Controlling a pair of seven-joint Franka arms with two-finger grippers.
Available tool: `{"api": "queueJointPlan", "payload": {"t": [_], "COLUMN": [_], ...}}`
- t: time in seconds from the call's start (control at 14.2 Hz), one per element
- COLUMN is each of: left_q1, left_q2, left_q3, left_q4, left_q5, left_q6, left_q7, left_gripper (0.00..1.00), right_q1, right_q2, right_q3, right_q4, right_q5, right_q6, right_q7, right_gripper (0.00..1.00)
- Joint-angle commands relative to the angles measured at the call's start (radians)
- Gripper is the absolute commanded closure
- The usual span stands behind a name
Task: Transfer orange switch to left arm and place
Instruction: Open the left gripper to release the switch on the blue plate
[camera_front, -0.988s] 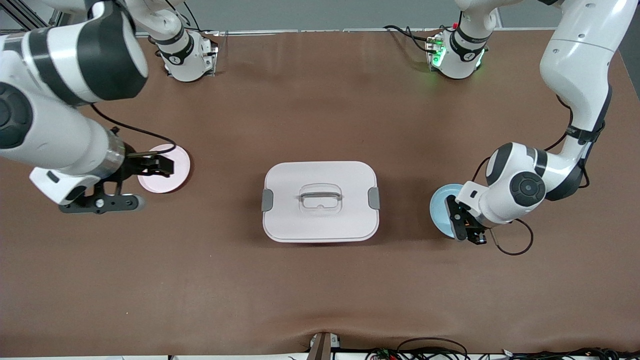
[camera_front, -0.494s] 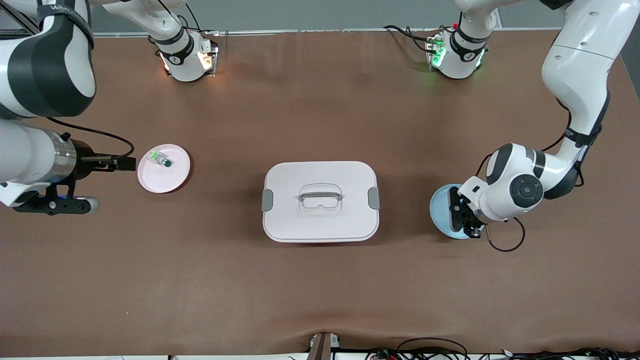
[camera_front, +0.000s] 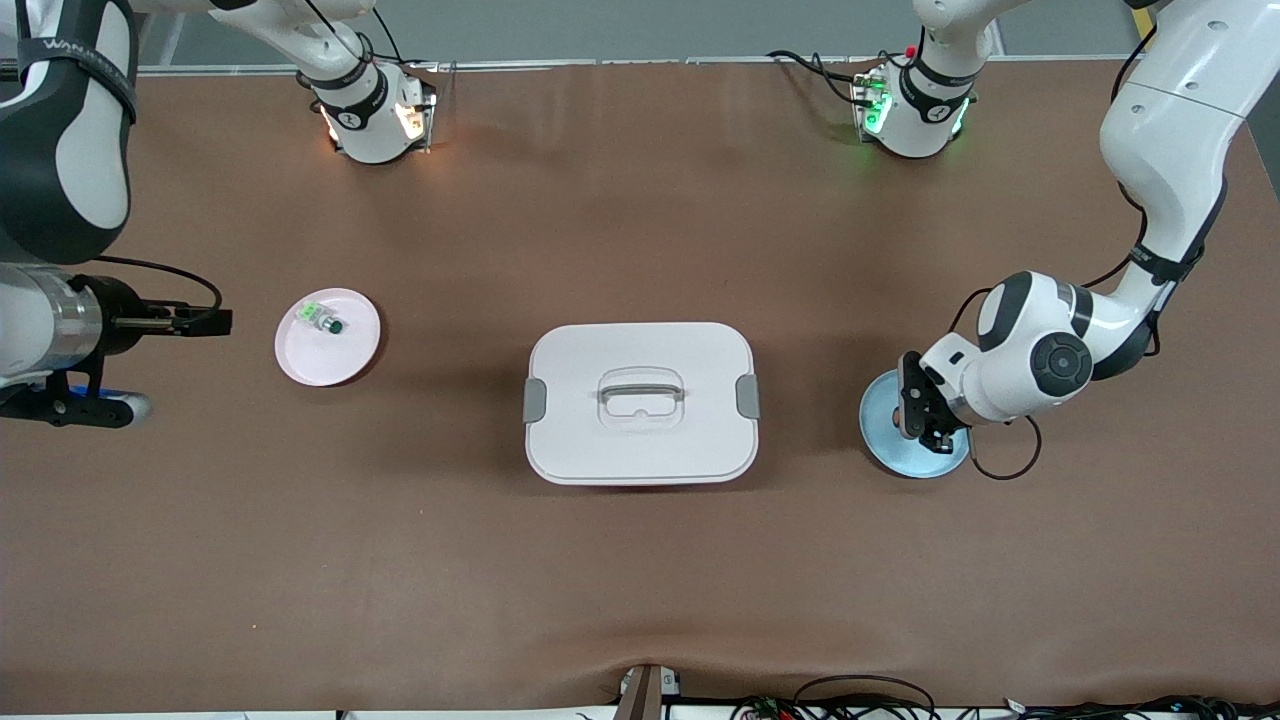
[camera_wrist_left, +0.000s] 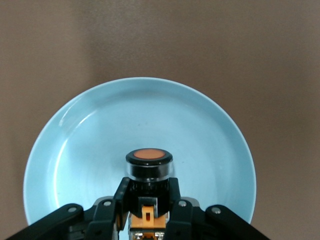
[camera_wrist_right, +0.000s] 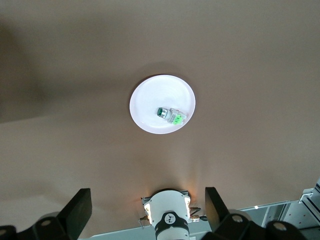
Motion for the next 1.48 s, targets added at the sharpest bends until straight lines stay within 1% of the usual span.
{"api": "queueJointPlan", "payload": {"t": [0.0, 0.07, 0.14, 0.35, 0.56, 0.71, 0.78, 0.92, 1.06, 1.2, 1.34, 1.41], "left_q1": [0.021, 0.020, 0.021, 0.021, 0.021, 0.021, 0.018, 0.009, 0.009, 0.014, 0.018, 0.014], "left_q2": [-0.050, -0.050, -0.051, -0.071, -0.120, -0.146, -0.148, -0.137, -0.145, -0.162, -0.191, -0.194], "left_q3": [-0.015, -0.015, -0.015, -0.017, -0.023, -0.032, -0.037, -0.038, -0.046, -0.074, -0.077, -0.078], "left_q4": [-0.058, -0.057, -0.054, -0.013, 0.044, 0.089, 0.125, 0.193, 0.230, 0.250, 0.265, 0.312], "left_q5": [0.021, 0.021, 0.021, 0.015, 0.003, -0.015, -0.019, -0.020, -0.020, -0.022, -0.038, -0.049], "left_q6": [0.035, 0.037, 0.037, 0.034, -0.003, -0.040, -0.043, -0.060, -0.064, -0.066, -0.072, -0.115], "left_q7": [0.012, 0.012, 0.010, -0.013, -0.088, -0.238, -0.307, -0.431, -0.615, -0.787, -0.946, -0.971], "left_gripper": [0.80, 0.38, 0.00, 0.00, 0.00, 0.00, 0.00, 0.00, 0.00, 0.00, 0.00, 0.00], "right_q1": [-0.055, -0.078, -0.101, -0.126, -0.126, -0.128, -0.137, -0.152, -0.155, -0.154, -0.140, -0.131], "right_q2": [-0.007, -0.007, -0.007, -0.010, -0.016, -0.021, -0.025, -0.067, -0.096, -0.124, -0.137, -0.147], "right_q3": [0.019, 0.019, 0.020, 0.019, 0.014, 0.011, 0.005, 0.005, 0.003, 0.011, 0.019, 0.017], "right_q4": [-0.010, -0.008, -0.008, -0.008, -0.007, -0.005, -0.001, 0.001, 0.001, 0.001, -0.001, -0.007], "right_q5": [0.002, 0.004, 0.007, 0.034, 0.027, 0.028, 0.031, 0.034, 0.033, 0.034, 0.045, 0.034], "right_q6": [-0.008, -0.005, 0.003, 0.006, -0.005, 0.001, 0.003, 0.013, 0.015, 0.018, 0.018, 0.030], "right_q7": [-0.048, -0.078, -0.107, -0.100, -0.080, -0.077, -0.077, -0.077, -0.077, -0.076, -0.005, 0.021], "right_gripper": [0.00, 0.00, 0.00, 0.00, 0.00, 0.00, 0.00, 0.00, 0.00, 0.00, 0.00, 0.00]}}
